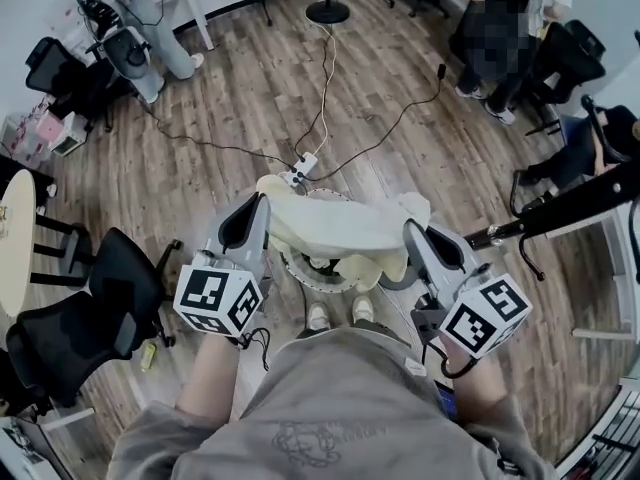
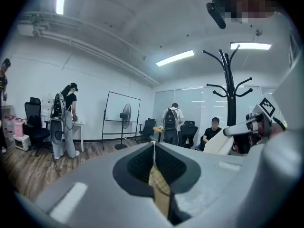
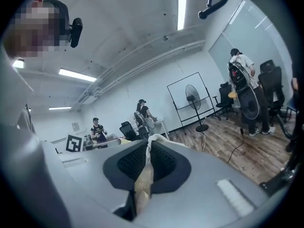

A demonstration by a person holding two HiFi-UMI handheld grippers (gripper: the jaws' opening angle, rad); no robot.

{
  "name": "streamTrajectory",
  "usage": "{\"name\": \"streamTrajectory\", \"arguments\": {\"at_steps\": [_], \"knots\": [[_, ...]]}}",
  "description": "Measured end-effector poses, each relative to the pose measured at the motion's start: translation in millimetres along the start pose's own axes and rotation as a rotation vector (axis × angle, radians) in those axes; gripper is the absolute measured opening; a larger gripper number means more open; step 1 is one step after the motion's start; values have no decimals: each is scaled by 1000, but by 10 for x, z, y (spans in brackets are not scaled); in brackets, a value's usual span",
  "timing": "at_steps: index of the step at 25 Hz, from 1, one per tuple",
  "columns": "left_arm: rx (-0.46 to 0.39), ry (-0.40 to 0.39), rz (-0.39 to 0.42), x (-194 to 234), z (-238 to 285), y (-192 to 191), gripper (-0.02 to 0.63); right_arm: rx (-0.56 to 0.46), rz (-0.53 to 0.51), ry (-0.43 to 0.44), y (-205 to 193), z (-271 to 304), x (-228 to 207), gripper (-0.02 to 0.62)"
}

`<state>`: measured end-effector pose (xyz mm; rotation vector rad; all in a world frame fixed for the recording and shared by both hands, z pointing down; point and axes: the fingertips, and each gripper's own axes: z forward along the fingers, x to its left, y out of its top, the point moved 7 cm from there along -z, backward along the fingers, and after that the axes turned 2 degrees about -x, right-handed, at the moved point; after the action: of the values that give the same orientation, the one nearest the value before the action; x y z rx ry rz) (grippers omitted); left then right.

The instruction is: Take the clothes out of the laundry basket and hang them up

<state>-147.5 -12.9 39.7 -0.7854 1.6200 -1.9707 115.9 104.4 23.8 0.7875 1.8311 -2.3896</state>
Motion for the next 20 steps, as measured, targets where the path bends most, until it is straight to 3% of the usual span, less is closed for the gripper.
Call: {"name": "streamTrajectory", "arguments": {"at_steps": [13,20], "knots": [[-67,-122,1,-375,173,398,6,-98,-45,-109,174,-486,-61,36],[-130,-258,18,-792,562,670,6,-211,-83,-216,452,-981,-148,35]]}}
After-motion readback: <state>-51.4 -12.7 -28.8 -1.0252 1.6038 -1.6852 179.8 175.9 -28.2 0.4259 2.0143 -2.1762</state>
